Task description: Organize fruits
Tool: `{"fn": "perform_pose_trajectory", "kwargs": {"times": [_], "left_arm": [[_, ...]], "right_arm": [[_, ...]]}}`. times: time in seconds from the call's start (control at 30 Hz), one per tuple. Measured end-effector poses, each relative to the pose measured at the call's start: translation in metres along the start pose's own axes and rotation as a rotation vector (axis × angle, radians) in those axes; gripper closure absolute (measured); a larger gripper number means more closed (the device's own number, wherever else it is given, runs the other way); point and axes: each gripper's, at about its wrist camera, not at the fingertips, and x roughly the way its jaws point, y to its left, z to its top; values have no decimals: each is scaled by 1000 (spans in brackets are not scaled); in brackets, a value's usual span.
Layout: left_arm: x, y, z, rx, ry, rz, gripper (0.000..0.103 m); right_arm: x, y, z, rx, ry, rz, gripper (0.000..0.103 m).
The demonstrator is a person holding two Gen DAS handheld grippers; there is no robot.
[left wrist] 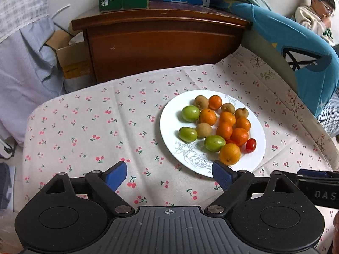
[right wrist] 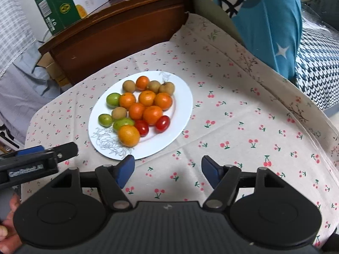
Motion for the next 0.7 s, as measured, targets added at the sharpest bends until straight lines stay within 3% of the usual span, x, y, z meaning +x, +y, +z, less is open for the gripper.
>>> {"fn": "perform_pose_trajectory", "kwargs": {"times": [0.17, 0.7], "left_arm": [[4, -6, 2, 50, 21, 29, 14], [22, -8, -1, -9, 97, 83, 14]], "right_arm": [[3, 0, 0, 9, 15, -13, 32], [17, 9, -1, -47, 34, -77, 26]]}}
